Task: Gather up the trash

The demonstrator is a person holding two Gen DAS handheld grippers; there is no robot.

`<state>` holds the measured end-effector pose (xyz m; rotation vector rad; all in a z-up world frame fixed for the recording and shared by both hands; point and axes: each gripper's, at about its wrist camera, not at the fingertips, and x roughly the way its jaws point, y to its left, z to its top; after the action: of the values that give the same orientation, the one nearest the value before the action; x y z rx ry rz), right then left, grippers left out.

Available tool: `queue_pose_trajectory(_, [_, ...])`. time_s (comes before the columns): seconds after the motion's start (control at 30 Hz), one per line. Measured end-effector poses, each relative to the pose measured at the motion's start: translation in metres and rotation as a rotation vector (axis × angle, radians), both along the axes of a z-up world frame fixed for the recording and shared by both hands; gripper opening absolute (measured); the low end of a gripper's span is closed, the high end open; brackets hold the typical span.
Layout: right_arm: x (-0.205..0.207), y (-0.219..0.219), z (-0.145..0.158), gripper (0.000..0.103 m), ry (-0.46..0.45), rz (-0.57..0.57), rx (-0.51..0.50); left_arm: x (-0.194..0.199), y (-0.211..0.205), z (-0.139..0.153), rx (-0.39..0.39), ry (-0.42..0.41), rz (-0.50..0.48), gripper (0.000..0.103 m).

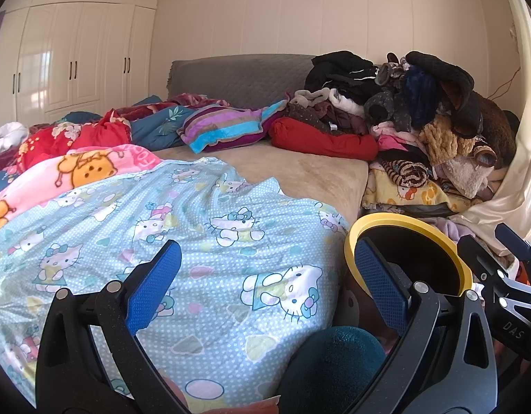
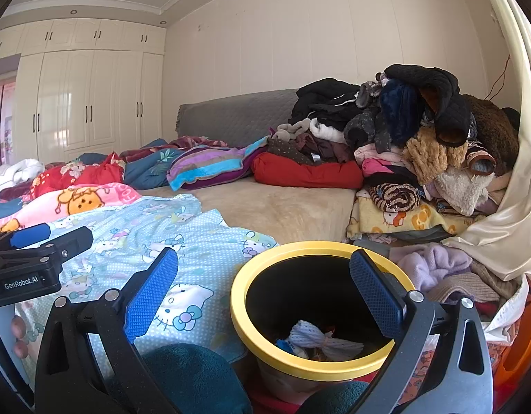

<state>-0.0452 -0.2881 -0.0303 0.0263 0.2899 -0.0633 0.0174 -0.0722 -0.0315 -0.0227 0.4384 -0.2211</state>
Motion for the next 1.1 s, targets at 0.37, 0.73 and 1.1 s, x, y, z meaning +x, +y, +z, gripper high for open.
queue_pose_trajectory(0.37, [0.000, -0.001, -0.001, 0.097, 0.000, -0.002, 0.000, 0.001, -0.002, 0.000, 0.001, 0.001, -0.001, 0.092])
queue_pose_trajectory(0.73, [0.002, -0.003, 0.009, 0.097, -0.015, -0.022, 0.043, 0.001, 0.007, -0.005, 0.004, 0.010, 0.019, 0.092])
queue_pose_trajectory(1.1, [0.049, 0.069, 0.026, 0.097, -0.013, 0.125, 0.105, 0.018, 0.086, -0.009, -0.064, 0.070, 0.245, 0.092])
